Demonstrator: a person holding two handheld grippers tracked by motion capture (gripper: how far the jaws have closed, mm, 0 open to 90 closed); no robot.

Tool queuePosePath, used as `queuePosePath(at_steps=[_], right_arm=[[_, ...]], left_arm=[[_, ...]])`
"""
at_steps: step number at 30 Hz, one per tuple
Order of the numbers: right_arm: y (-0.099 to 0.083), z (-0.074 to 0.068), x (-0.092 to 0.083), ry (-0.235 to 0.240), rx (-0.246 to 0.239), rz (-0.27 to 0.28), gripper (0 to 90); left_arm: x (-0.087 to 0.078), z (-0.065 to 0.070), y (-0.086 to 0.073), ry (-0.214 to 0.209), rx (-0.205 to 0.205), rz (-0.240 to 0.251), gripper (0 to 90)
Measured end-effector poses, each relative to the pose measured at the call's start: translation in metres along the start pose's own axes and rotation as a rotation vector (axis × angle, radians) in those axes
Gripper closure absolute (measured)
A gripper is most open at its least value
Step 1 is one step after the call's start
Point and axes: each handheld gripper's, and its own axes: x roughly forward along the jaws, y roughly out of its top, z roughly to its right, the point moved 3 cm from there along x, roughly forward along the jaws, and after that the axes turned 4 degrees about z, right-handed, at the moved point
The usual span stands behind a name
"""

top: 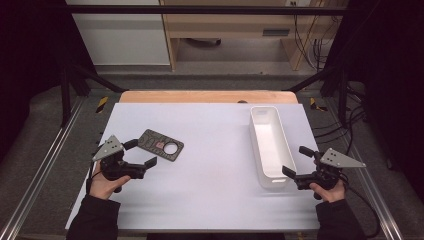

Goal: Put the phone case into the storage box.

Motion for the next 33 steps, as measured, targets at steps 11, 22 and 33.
queuePosePath(at_steps=[11, 22, 33], right_arm=[[0.006, 0.002, -0.006, 0.001, 0.008, 0.028, 0.4], [0.003, 0.002, -0.001, 0.005, 0.006, 0.002, 0.4], [0.002, 0.002, -0.001, 0.007, 0.006, -0.002, 0.4]], left_arm=[[0.015, -0.004, 0.013, -0.019, -0.003, 0.000, 0.2], [0.038, -0.007, 0.031, -0.026, 0.058, -0.050, 0.0], [0.054, -0.016, 0.037, -0.031, 0.066, -0.094, 0.0]])
